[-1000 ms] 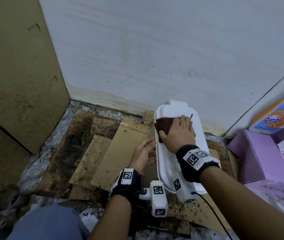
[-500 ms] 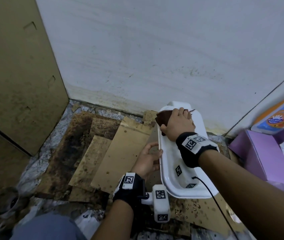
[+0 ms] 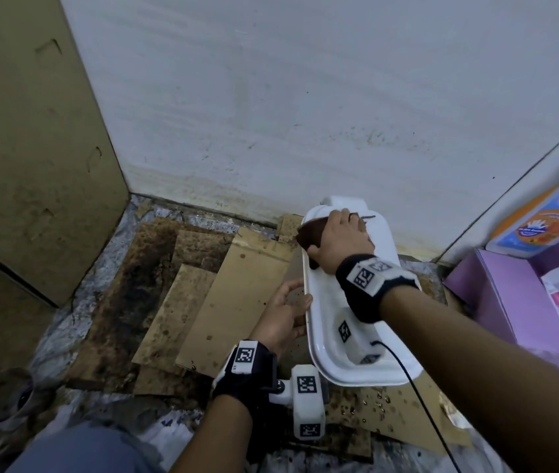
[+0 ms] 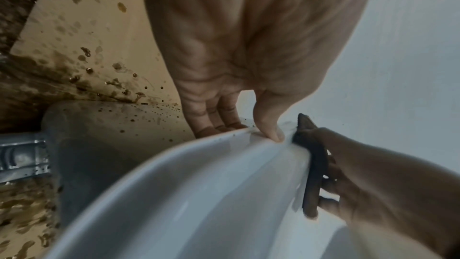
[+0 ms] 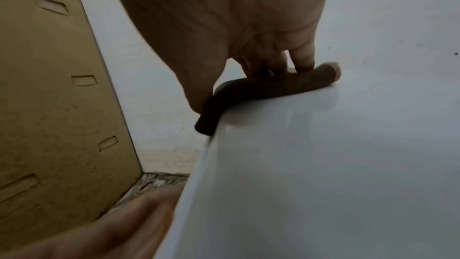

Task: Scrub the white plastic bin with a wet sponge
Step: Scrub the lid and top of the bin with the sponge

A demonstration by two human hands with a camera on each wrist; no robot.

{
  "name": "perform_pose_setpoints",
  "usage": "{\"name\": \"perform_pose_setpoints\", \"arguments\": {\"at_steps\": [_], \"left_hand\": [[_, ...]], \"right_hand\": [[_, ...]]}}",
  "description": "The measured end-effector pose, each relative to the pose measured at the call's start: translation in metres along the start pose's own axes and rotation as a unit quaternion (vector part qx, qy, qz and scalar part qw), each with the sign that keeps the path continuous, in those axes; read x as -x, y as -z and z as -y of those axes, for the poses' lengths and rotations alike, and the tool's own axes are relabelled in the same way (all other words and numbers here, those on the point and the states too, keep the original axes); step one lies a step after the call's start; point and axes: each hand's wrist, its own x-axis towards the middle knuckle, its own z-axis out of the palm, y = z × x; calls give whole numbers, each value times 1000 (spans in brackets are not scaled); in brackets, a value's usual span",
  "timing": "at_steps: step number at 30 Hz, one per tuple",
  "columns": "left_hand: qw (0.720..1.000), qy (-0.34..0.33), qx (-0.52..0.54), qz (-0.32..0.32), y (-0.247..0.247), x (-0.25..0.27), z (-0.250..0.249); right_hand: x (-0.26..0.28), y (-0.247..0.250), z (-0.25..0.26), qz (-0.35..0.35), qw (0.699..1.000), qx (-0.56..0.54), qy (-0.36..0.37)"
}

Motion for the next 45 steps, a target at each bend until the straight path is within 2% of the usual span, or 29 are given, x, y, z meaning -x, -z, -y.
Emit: {"name": "perform_pose_setpoints", "arguments": {"at_steps": [6, 16, 21, 27, 33, 39, 45], "left_hand": [[1000, -12, -3, -2, -3, -4, -5], [999, -22, -32, -19, -10, 5, -5], [999, -22, -38, -18, -9, 5, -4], [999, -25, -32, -22, -8, 0, -4], [999, -13, 13, -30, -7, 1, -4], [996, 4, 83, -39, -1, 7, -1], [996, 2, 50, -70, -8, 19, 0]], "right_hand": [[-28, 2, 6, -29, 1000, 2, 3], [29, -19, -22, -35, 997, -26, 57], [-8, 0, -7, -25, 999, -20, 16], [-27, -2, 0, -30, 999, -2, 17], [24, -22, -9, -44, 997, -21, 60], [84, -35, -24, -32, 995, -52, 73], [131, -49, -38, -34, 995, -47, 81]]}}
